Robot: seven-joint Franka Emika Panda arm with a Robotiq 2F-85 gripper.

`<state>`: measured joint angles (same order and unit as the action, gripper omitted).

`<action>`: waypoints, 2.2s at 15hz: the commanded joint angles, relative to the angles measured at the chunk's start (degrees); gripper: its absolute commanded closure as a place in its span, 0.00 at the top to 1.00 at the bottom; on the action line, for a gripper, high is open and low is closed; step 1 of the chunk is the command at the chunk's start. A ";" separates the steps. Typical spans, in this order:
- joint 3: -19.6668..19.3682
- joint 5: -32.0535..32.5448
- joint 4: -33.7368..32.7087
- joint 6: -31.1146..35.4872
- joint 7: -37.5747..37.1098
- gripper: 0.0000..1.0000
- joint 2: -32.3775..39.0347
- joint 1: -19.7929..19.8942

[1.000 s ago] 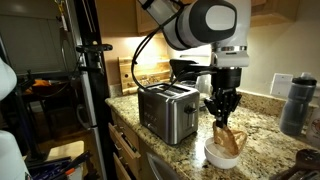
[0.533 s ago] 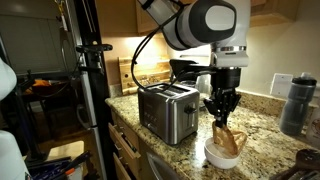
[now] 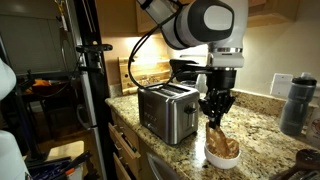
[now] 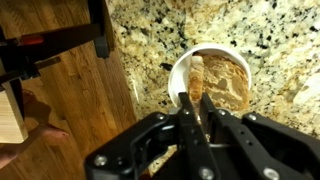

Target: Place one slice of bread in each of the two slots on the toaster

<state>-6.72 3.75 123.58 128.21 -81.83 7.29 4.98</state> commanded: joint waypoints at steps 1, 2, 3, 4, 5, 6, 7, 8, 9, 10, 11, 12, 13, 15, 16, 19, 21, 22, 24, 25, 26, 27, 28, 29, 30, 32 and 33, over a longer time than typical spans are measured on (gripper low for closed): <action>-0.34 0.63 1.76 -3.77 -1.02 0.09 -3.75 -0.61; -0.27 0.60 1.71 -4.38 -1.01 0.09 -4.06 -0.60; -0.17 0.55 1.61 -5.09 -0.90 0.09 -4.63 -0.61; -0.01 0.71 1.55 -5.96 -0.92 0.09 -5.39 -0.69; 0.18 0.99 1.52 -6.66 -1.08 0.09 -6.22 -0.78; 0.50 1.22 1.54 -7.33 -1.13 0.09 -7.49 -0.91; 0.79 1.53 1.44 -8.28 -1.39 0.09 -8.52 -1.03; 1.16 1.88 1.52 -9.19 -1.56 0.09 -10.02 -1.22; 1.62 2.16 1.58 -10.03 -1.64 0.09 -11.45 -1.33; 2.25 2.50 1.65 -11.04 -1.80 0.09 -13.06 -1.37; 2.84 2.83 1.61 -12.03 -1.90 0.09 -14.35 -1.35; 3.46 3.10 1.65 -12.97 -1.96 0.09 -15.69 -1.32; 4.09 3.16 1.83 -13.84 -1.96 0.09 -17.09 -1.33; 5.33 2.99 1.97 -15.45 -1.72 0.09 -19.54 -1.33; 5.92 2.83 1.98 -16.17 -1.61 0.09 -20.56 -1.31; 7.59 2.35 2.14 -18.33 -1.25 0.09 -23.36 -1.36; 8.48 1.64 2.24 -19.26 -0.60 0.09 -24.91 -1.57; 9.02 1.44 2.17 -19.72 -0.54 0.09 -25.56 -1.74; 10.07 1.03 1.98 -20.21 -0.16 0.09 -26.74 -2.11; 10.62 0.96 1.87 -20.45 -0.15 0.09 -27.22 -2.27; 11.16 0.81 1.72 -20.60 -0.11 0.09 -27.59 -2.54; 11.61 0.52 1.55 -20.49 0.08 0.09 -27.81 -2.88; 12.03 0.25 1.38 -20.40 0.38 0.09 -27.92 -3.17; 12.49 0.18 1.17 -20.06 0.57 0.09 -27.77 -3.50; 12.80 -0.08 1.13 -19.23 1.01 0.09 -27.63 -3.91; 13.32 -0.83 0.81 -17.75 2.06 0.09 -26.75 -4.71; 13.50 -1.48 0.62 -16.81 2.87 0.09 -26.07 -5.14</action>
<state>6.62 4.38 123.74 109.43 -81.15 -18.53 0.97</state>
